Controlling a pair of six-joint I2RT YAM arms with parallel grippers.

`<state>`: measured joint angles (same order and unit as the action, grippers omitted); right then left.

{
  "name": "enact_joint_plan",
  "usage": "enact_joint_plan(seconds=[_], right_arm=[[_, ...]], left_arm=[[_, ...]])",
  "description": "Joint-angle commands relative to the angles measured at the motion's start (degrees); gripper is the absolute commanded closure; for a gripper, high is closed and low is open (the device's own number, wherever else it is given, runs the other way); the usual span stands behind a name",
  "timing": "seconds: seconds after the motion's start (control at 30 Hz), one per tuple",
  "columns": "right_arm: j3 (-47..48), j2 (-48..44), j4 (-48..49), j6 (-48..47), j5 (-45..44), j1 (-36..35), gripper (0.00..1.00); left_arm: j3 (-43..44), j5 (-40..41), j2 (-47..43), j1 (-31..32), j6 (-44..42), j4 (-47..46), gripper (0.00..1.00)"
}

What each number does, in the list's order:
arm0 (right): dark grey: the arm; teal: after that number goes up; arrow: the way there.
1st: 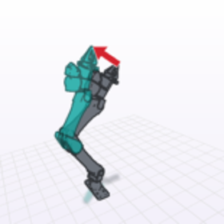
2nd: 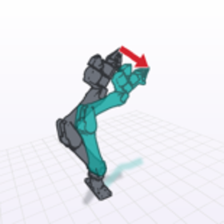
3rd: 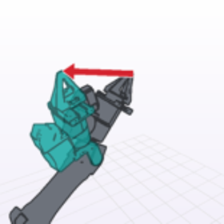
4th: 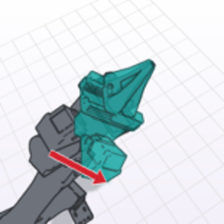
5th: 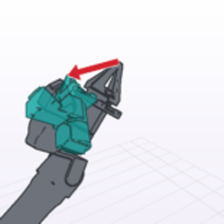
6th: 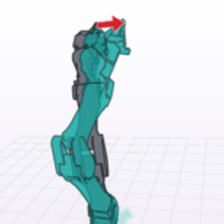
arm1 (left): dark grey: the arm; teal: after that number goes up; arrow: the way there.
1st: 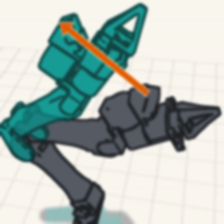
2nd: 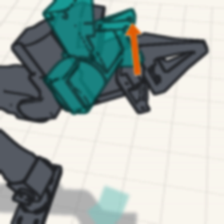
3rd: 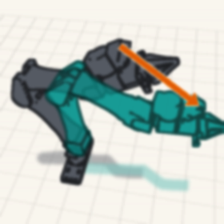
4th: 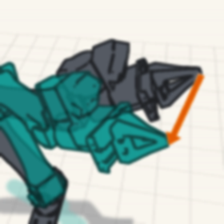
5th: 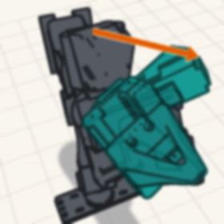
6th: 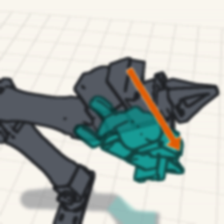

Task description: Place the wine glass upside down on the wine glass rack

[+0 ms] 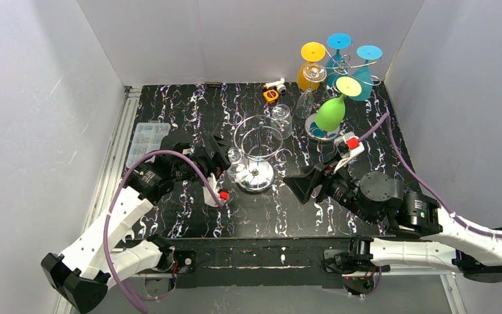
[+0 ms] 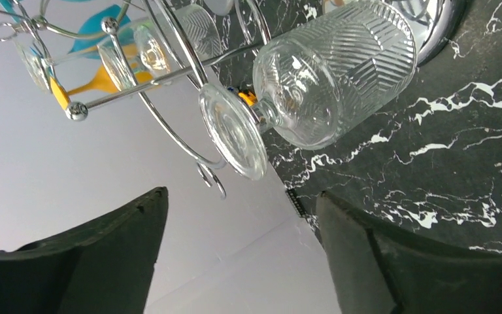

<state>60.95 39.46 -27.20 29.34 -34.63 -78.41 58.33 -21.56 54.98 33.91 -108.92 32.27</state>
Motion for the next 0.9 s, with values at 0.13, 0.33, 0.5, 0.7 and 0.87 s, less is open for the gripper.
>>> enact_joint_plan(seconds=[0.13, 0.33, 0.5, 0.7, 0.87], right_arm=[[1.0, 0.1, -5.2, 1.8, -7.4, 0.0, 0.02], [-8.9, -0.3, -7.4, 4.2, -16.3, 0.0, 0.02], [-19.6, 1.0, -4.5, 4.6, -26.4, 1.8, 0.02], [-27.8, 6.5, 8.5, -2.4, -12.9, 21.6, 0.02], [-29.2, 12.0, 16.8, -6.4, -11.0, 34.7, 0.02]], left_arm=[[7.1, 8.2, -2.0, 0.2, 27.5, 2.5, 0.02], [12.8, 15.4, -3.2, -6.0, 62.8, 12.4, 0.02], [8.3, 8.6, -3.8, -23.0, 74.6, 16.9, 0.02], [1.1, 4.7, -2.9, -32.9, 84.5, 13.4, 0.02], [-4.7, 12.5, -0.4, -33.5, 88.2, 4.5, 0.02]])
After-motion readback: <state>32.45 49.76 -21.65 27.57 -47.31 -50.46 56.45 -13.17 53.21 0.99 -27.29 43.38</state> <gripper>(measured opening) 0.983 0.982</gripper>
